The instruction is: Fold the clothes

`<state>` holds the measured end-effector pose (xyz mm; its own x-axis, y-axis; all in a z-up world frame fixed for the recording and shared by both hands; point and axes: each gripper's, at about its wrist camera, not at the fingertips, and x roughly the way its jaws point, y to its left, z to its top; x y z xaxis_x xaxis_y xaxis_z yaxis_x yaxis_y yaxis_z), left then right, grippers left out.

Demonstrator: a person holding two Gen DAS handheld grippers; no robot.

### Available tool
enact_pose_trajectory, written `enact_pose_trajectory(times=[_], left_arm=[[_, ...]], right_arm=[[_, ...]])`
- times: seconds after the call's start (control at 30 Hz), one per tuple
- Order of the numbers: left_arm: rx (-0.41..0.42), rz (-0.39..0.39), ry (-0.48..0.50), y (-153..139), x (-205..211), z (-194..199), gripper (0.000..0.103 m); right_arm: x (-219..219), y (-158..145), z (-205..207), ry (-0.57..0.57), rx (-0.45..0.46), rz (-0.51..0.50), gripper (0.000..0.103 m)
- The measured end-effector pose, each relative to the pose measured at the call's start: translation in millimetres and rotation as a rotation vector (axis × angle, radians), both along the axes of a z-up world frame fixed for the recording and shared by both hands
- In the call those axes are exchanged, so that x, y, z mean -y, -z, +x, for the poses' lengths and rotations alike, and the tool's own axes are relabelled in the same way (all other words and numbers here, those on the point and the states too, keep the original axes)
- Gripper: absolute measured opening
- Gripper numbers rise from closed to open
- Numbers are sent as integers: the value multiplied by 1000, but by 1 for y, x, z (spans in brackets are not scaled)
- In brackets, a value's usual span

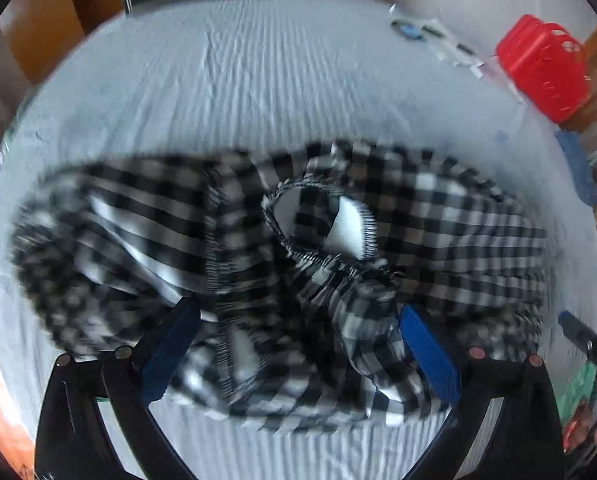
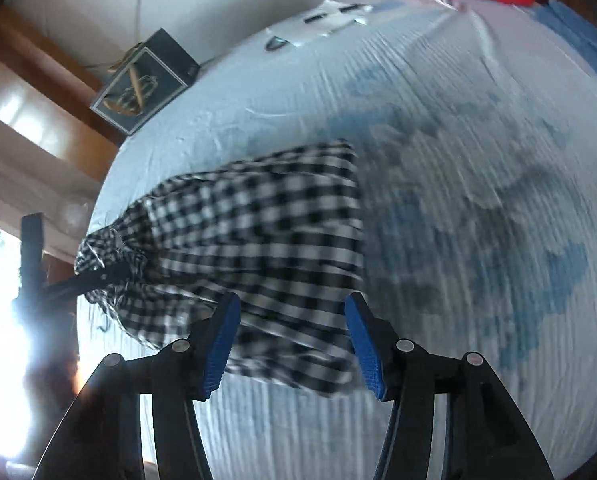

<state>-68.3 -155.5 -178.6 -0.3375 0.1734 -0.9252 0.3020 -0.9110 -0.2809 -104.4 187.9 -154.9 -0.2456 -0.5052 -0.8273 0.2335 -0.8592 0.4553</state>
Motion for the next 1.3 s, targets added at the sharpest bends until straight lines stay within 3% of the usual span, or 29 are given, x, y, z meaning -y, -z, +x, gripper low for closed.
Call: enact_pose_trajectory(times=[0.03, 0.07, 0.13, 0.2, 0.3, 0.4, 0.5, 0.6, 0.67, 0.73, 0.77, 0.83, 0.9, 1.0, 1.17, 1.3], left_arm=[[12, -12, 8, 2, -4, -2, 42], [23, -36, 20, 3, -8, -4, 26], [2, -45, 16, -11, -6, 0, 17], [-58, -69, -3, -42, 6, 11, 15], [-166, -145, -29, -94, 30, 37, 15], [-182, -244, -58, -109, 62, 64, 15], [-62, -259, -73, -66, 87, 73, 17], [90, -242, -116, -19, 107, 75, 30], [66, -194, -132, -26, 114, 84, 30], [-2, -192, -121, -51, 114, 88, 33], [-39, -188, -115, -64, 111, 89, 37], [-121, -142, -96, -85, 105, 83, 65], [-168, -100, -74, -91, 96, 72, 66], [-163, -85, -45, -79, 82, 49, 67], [-16, -227, -76, -20, 97, 20, 65], [31, -304, -135, 8, 121, 18, 65]], right_arm=[[-6, 3, -2, 1, 12, -3, 54], [-6, 5, -2, 4, 21, -5, 54], [-8, 10, -6, 2, 35, -10, 54], [-9, 12, -9, 1, 40, -13, 54], [-4, 11, -12, -11, 38, -24, 54], [14, 12, -14, -40, 38, -34, 54], [35, 17, -12, -75, 51, -35, 54], [49, 20, -11, -85, 70, -21, 54], [53, 17, -10, -84, 65, -18, 54], [57, 15, -9, -84, 60, -14, 54], [59, 12, -10, -83, 54, -5, 54], [63, 8, -10, -83, 41, 15, 54], [74, 1, -9, -89, 27, 27, 53], [96, -8, -11, -137, 0, 45, 25], [125, -8, -37, -147, -34, 59, 23], [134, 21, -68, -96, 23, 120, 23]])
